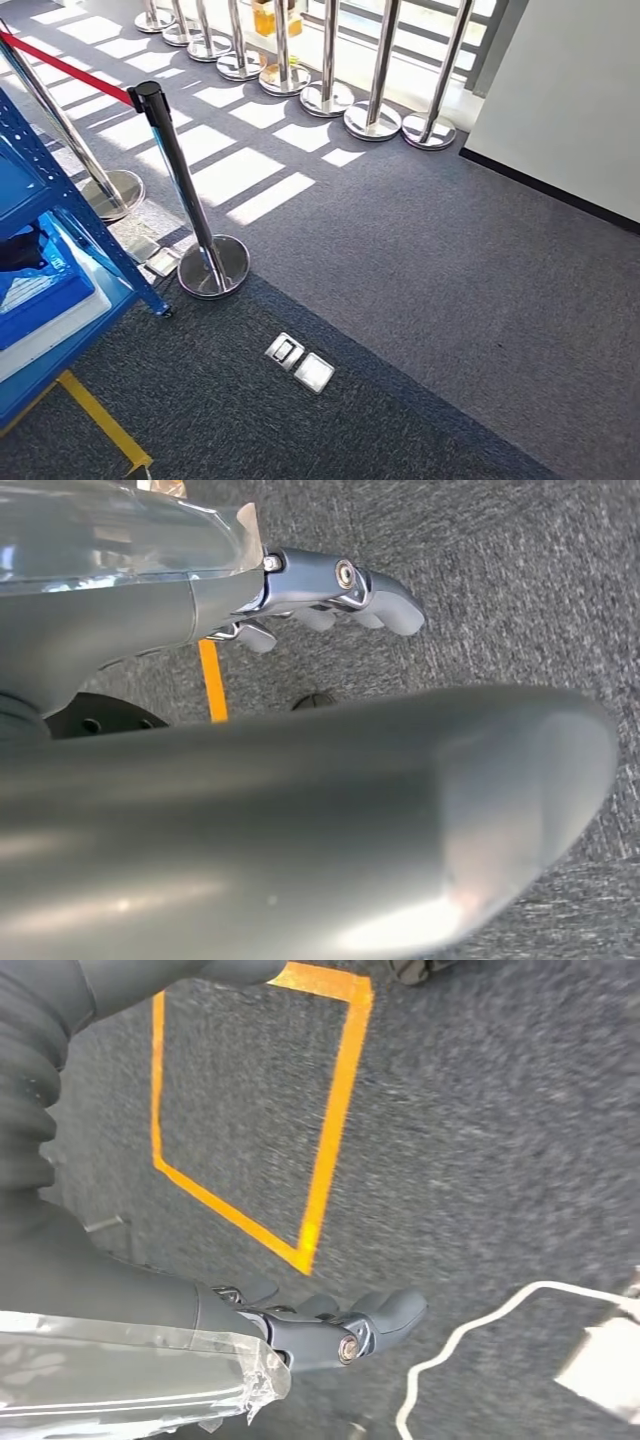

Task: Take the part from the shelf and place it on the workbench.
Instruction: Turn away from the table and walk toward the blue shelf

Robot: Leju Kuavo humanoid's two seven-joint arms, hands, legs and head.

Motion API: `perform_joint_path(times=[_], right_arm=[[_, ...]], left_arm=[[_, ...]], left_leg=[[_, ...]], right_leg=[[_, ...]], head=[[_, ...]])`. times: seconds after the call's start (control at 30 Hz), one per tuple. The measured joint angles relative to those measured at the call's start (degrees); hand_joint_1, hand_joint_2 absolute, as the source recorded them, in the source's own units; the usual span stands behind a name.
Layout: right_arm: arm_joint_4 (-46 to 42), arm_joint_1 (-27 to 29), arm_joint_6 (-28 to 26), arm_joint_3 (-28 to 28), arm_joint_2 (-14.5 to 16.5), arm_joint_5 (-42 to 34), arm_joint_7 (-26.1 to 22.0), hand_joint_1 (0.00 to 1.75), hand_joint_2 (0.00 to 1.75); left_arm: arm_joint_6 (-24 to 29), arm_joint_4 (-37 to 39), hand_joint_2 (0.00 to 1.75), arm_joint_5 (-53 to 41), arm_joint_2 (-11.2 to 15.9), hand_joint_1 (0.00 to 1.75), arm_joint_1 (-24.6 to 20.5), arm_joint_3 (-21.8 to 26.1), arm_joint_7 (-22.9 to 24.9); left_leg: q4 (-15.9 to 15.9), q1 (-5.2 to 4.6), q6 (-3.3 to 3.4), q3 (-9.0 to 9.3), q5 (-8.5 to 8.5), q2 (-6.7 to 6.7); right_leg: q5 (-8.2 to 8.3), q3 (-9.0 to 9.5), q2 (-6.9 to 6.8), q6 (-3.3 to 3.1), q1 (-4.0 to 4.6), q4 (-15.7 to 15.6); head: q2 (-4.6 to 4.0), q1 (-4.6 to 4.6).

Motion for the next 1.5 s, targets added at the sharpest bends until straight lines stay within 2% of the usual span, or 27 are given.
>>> perform_joint_path(times=[0.03, 0.1, 0.17, 0.27, 0.33, 0.37, 0.4, 0.47, 0.53, 0.6, 0.67, 0.7, 0.77, 0.83, 0.87, 0.9, 0.97, 1.0, 1.07, 1.13, 1.2, 1.27, 1.33, 1.37, 1.4, 1.47, 1.5], right_arm=[[0.00, -0.08, 0.02, 0.03, -0.01, 0.11, 0.05, 0.00, 1.75], [0.00, -0.30, 0.09, 0.15, 0.07, 0.31, 0.19, 0.00, 1.75], [0.01, -0.33, 0.12, 0.28, 0.16, 0.51, 0.28, 0.00, 1.75], [0.03, -0.06, 0.10, 0.35, 0.21, 0.90, 0.30, 0.00, 1.75], [0.04, 0.00, 0.10, 0.37, 0.23, 1.14, 0.27, 0.00, 1.75], [0.04, -0.04, 0.11, 0.38, 0.25, 1.23, 0.22, 0.00, 1.75], [0.04, -0.10, 0.12, 0.40, 0.26, 1.30, 0.15, 0.00, 1.75], [0.04, -0.14, 0.13, 0.45, 0.27, 1.38, 0.01, 0.00, 1.75], [0.04, -0.18, 0.14, 0.51, 0.24, 1.44, -0.03, 0.00, 1.75], [0.05, -0.34, 0.15, 0.64, 0.27, 1.50, -0.03, 0.00, 1.75], [0.09, -0.53, 0.22, 0.80, 0.33, 1.55, -0.03, 0.00, 1.75], [0.11, -0.55, 0.26, 0.85, 0.34, 1.56, -0.03, 0.00, 1.75], [0.16, -0.46, 0.32, 0.85, 0.36, 1.56, -0.05, 0.00, 1.75], [0.19, -0.32, 0.33, 0.86, 0.36, 1.64, -0.07, 0.00, 1.75], [0.20, -0.26, 0.34, 0.88, 0.36, 1.72, -0.07, 0.00, 1.75], [0.20, -0.24, 0.35, 0.91, 0.35, 1.83, -0.07, 0.00, 1.75], [0.21, -0.13, 0.37, 0.98, 0.28, 1.97, -0.07, 0.00, 1.75], [0.21, -0.09, 0.39, 1.02, 0.24, 2.04, -0.06, 0.00, 1.75], [0.21, -0.23, 0.43, 1.15, 0.19, 2.12, 0.00, 0.00, 1.75], [0.21, -0.42, 0.44, 1.28, 0.21, 2.15, 0.06, 0.00, 1.75], [0.21, -0.37, 0.45, 1.35, 0.22, 2.21, 0.10, 0.00, 1.75], [0.21, -0.24, 0.46, 1.37, 0.22, 2.27, 0.19, 0.00, 1.75], [0.21, -0.12, 0.47, 1.38, 0.22, 2.31, 0.35, 0.00, 1.75], [0.21, -0.11, 0.48, 1.38, 0.22, 2.33, 0.42, 0.00, 1.75], [0.21, -0.15, 0.50, 1.39, 0.23, 2.35, 0.45, 0.00, 1.75], [0.21, -0.19, 0.57, 1.40, 0.25, 2.44, 0.49, 0.00, 1.75], [0.21, -0.16, 0.60, 1.40, 0.26, 2.47, 0.52, 0.00, 1.75]], left_arm=[[0.00, 0.00, 0.00, 0.01, -0.01, 0.00, 0.01, 0.02, 0.02], [0.02, 0.00, 0.00, 0.01, 0.01, 0.00, 0.07, 0.09, 0.07], [0.13, 0.00, 0.00, -0.01, 0.05, 0.00, 0.07, 0.15, 0.10], [0.25, 0.00, 0.00, 0.00, 0.09, 0.00, 0.01, 0.20, 0.13], [0.31, 0.00, 0.00, 0.01, 0.11, 0.00, 0.01, 0.24, 0.13], [0.33, 0.00, 0.00, 0.01, 0.13, 0.00, 0.00, 0.26, 0.12], [0.34, 0.00, 0.00, 0.01, 0.15, 0.00, 0.00, 0.26, 0.11], [0.34, 0.00, 0.00, 0.00, 0.18, 0.00, -0.03, 0.25, 0.07], [0.34, 0.00, 0.00, 0.02, 0.17, 0.00, -0.02, 0.25, 0.02], [0.38, 0.00, 0.00, 0.01, 0.18, 0.00, 0.04, 0.26, -0.04], [0.43, 0.00, 0.00, -0.01, 0.19, 0.00, 0.06, 0.26, -0.13], [0.45, 0.00, 0.00, -0.01, 0.19, 0.00, 0.03, 0.26, -0.16], [0.45, 0.00, 0.00, -0.01, 0.19, 0.00, 0.03, 0.25, -0.20], [0.45, 0.00, 0.00, -0.01, 0.19, 0.00, 0.07, 0.25, -0.18], [0.45, 0.00, 0.00, 0.00, 0.18, 0.00, 0.08, 0.26, -0.16], [0.44, 0.00, 0.00, 0.01, 0.18, 0.00, 0.08, 0.26, -0.15], [0.43, 0.00, 0.00, 0.00, 0.11, 0.00, 0.04, 0.25, -0.15], [0.40, 0.00, 0.00, 0.00, 0.08, 0.00, 0.01, 0.25, -0.15], [0.37, 0.00, 0.00, 0.01, 0.04, 0.00, 0.01, 0.25, -0.14], [0.36, 0.00, 0.00, 0.02, 0.09, 0.00, 0.08, 0.26, -0.13], [0.35, 0.00, 0.00, 0.01, 0.15, 0.00, 0.03, 0.26, -0.13], [0.33, 0.00, 0.00, -0.01, 0.16, 0.00, -0.05, 0.26, -0.13], [0.32, 0.00, 0.00, -0.01, 0.16, 0.00, -0.03, 0.26, -0.11], [0.32, 0.00, 0.00, 0.00, 0.17, 0.00, -0.02, 0.27, -0.11], [0.32, 0.00, 0.00, 0.01, 0.18, 0.00, -0.02, 0.27, -0.11], [0.29, 0.00, 0.00, 0.01, 0.19, 0.00, -0.03, 0.28, -0.12], [0.26, 0.00, 0.00, 0.00, 0.19, 0.00, -0.05, 0.27, -0.13]], left_leg=[[0.02, 0.08, -0.23, -0.25, 0.12, -0.48], [0.02, 0.19, -0.81, -0.69, 0.29, -1.23], [1.72, 0.13, -1.34, -1.55, -1.07, 0.05], [11.56, 0.51, -2.28, -6.02, -6.15, 2.81], [15.56, 1.00, -2.84, -7.92, -6.97, 3.28], [14.32, 1.25, -3.05, -7.33, -5.79, 3.56], [10.97, 1.47, -3.22, -5.66, -3.81, 4.09], [3.26, 1.52, -3.31, -1.76, -0.68, 6.47], [0.06, 1.11, -2.75, -0.29, -0.05, 7.90], [-0.07, 0.77, -1.84, -0.47, 0.04, 7.07], [-0.24, 0.78, -1.04, -0.47, 0.24, 6.12], [-0.31, 0.84, -0.70, -0.46, 0.33, 5.69], [-0.31, 0.73, -0.26, -0.52, 0.38, 4.72], [-0.29, 0.52, -0.07, -0.49, 0.40, 3.41], [-0.28, 0.44, -0.04, -0.41, 0.41, 2.67], [-0.26, 0.40, -0.04, -0.27, 0.41, 1.94], [-0.19, 0.34, -0.12, -0.14, 0.39, 0.62], [-0.12, 0.36, -0.28, -0.29, 0.43, 0.04], [-0.13, 0.52, -0.88, -0.84, 0.70, -1.09], [-0.11, 0.66, -1.55, -1.23, 0.79, -1.72], [2.57, 0.56, -2.06, -2.46, -1.16, 0.08], [9.73, 0.72, -2.55, -5.67, -5.04, 2.52], [15.85, 1.04, -3.02, -8.48, -7.07, 3.24], [15.93, 1.20, -3.18, -8.46, -6.46, 3.43], [13.61, 1.37, -3.30, -7.26, -4.84, 3.76], [5.56, 1.39, -3.37, -3.12, -1.02, 5.97], [2.36, 1.25, -3.15, -1.52, -0.02, 7.23]], right_leg=[[-0.07, 0.28, 0.37, -0.13, 0.05, -0.83], [0.02, 0.41, -0.51, -0.36, -0.03, -1.62], [0.38, 0.61, -1.71, -0.70, -0.31, -2.31], [0.47, 0.72, -3.81, -0.93, -0.34, -2.60], [0.37, 0.76, -5.24, -0.87, -0.33, -2.58], [0.29, 0.86, -5.85, -0.75, -0.36, -2.57], [0.15, 1.06, -6.42, -0.57, -0.42, -2.56], [-0.29, 1.49, -7.33, 0.06, -0.36, -2.42], [-0.59, 1.75, -8.06, 0.70, -0.16, -2.29], [-0.76, 1.97, -8.83, 1.27, -0.27, -2.36], [-2.24, 1.59, -7.70, 1.79, -0.60, -0.91], [-3.87, 0.61, -6.53, 1.92, -0.68, 1.47], [-7.77, -2.88, -4.49, 1.82, -0.67, 9.30], [-9.03, -5.72, -3.98, 1.61, -0.61, 14.86], [-7.89, -5.75, -3.82, 1.44, -0.57, 14.46], [-5.79, -4.77, -3.45, 1.22, -0.52, 11.81], [-1.39, -1.67, -1.07, 0.70, -0.48, 3.97], [-0.29, -0.55, 0.16, 0.50, -0.47, 1.01], [-0.07, 0.16, 1.34, 0.27, -0.39, -1.20], [0.10, 0.36, 0.17, -0.09, -0.43, -1.83], [0.42, 0.62, -1.33, -0.62, -0.63, -2.47], [0.45, 0.72, -2.93, -0.87, -0.59, -2.64], [0.32, 0.76, -4.53, -0.87, -0.52, -2.62], [0.22, 0.83, -5.22, -0.79, -0.53, -2.60], [0.09, 0.99, -5.84, -0.66, -0.57, -2.60], [-0.33, 1.49, -6.83, -0.14, -0.51, -2.54], [-0.58, 1.67, -7.20, 0.21, -0.39, -2.44]], head=[[0.00, -0.01], [0.00, 0.00], [0.00, -0.07], [0.00, -0.13], [0.00, -0.13], [0.00, -0.14], [0.00, -0.13], [0.00, -0.12], [0.00, -0.04], [0.00, 0.00], [0.00, 0.02], [0.00, 0.06], [0.00, 0.15], [0.00, 0.15], [0.00, 0.14], [0.00, 0.14], [0.00, 0.14], [0.00, 0.13], [0.00, 0.09], [0.00, 0.05], [0.00, -0.08], [0.00, -0.20], [0.00, -0.20], [0.00, -0.20], [0.00, -0.20], [0.00, -0.21], [0.00, -0.19]])
